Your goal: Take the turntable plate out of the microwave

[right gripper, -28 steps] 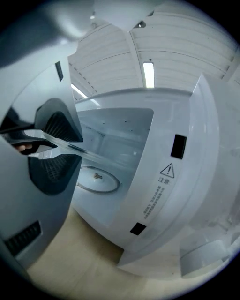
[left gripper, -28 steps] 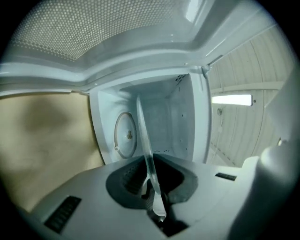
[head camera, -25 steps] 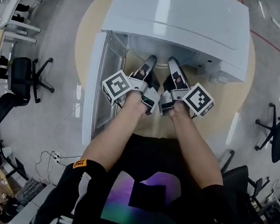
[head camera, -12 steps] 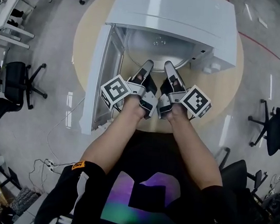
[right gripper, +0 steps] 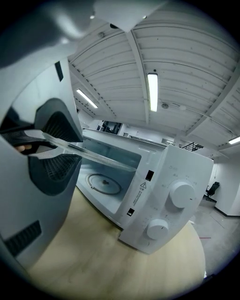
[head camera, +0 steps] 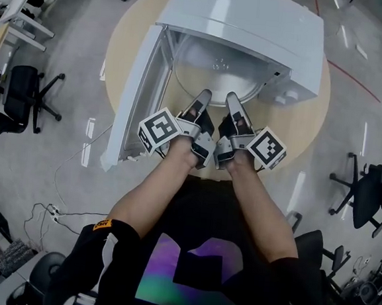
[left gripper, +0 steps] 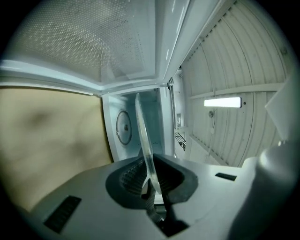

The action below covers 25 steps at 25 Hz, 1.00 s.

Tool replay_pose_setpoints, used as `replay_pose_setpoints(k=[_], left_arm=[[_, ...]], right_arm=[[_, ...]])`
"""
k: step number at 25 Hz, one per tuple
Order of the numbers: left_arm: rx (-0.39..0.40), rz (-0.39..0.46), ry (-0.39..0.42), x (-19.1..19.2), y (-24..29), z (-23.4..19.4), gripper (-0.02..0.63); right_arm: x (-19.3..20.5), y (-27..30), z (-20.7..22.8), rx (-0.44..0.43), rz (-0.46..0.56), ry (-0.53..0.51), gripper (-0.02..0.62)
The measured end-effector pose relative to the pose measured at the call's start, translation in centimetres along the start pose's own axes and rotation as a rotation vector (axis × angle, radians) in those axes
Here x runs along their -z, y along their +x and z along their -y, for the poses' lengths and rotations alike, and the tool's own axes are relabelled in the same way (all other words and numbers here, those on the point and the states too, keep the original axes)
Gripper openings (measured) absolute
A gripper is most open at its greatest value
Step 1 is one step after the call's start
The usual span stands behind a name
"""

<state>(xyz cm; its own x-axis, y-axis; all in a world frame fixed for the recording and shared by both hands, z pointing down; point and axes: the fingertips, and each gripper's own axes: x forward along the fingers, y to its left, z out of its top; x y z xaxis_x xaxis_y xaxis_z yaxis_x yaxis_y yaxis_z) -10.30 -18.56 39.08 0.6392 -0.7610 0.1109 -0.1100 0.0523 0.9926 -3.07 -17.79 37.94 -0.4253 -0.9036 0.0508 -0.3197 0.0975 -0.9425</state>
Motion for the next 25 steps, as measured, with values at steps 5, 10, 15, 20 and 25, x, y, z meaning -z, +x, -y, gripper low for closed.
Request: replay_pose_setpoints(k=[5, 10, 15, 20, 25], left_arm=[[-0.015, 0.046, 0.02, 2.3, -1.9, 0.4, 0.081], [-0.019, 0.084, 0.052, 6.1, -4.6, 2.0, 0.081], [-0.027, 0.115, 0.064, 8.2, -6.2, 1.9, 0.081], [-0.03, 0.14, 0.07, 10.3, -8.1, 1.9, 0.081], [-0.036, 0.152, 0.063, 12.2, -9.6, 1.3, 0.081]], right_arm=[[0.4, -2.9, 0.4, -0.003, -0.041, 0.004, 0.087], [0.5, -7.2, -1.0, -0.046, -0.068, 0.022, 0.087], [1.1, -9.6, -0.9, -0.065, -0.099, 0.03, 0.087], [1.8, -12.1, -1.1, -0.082, -0.122, 0.03, 0.087], [2.5, -14.2, -0.9, -0.087, -0.139, 0.03, 0.087]])
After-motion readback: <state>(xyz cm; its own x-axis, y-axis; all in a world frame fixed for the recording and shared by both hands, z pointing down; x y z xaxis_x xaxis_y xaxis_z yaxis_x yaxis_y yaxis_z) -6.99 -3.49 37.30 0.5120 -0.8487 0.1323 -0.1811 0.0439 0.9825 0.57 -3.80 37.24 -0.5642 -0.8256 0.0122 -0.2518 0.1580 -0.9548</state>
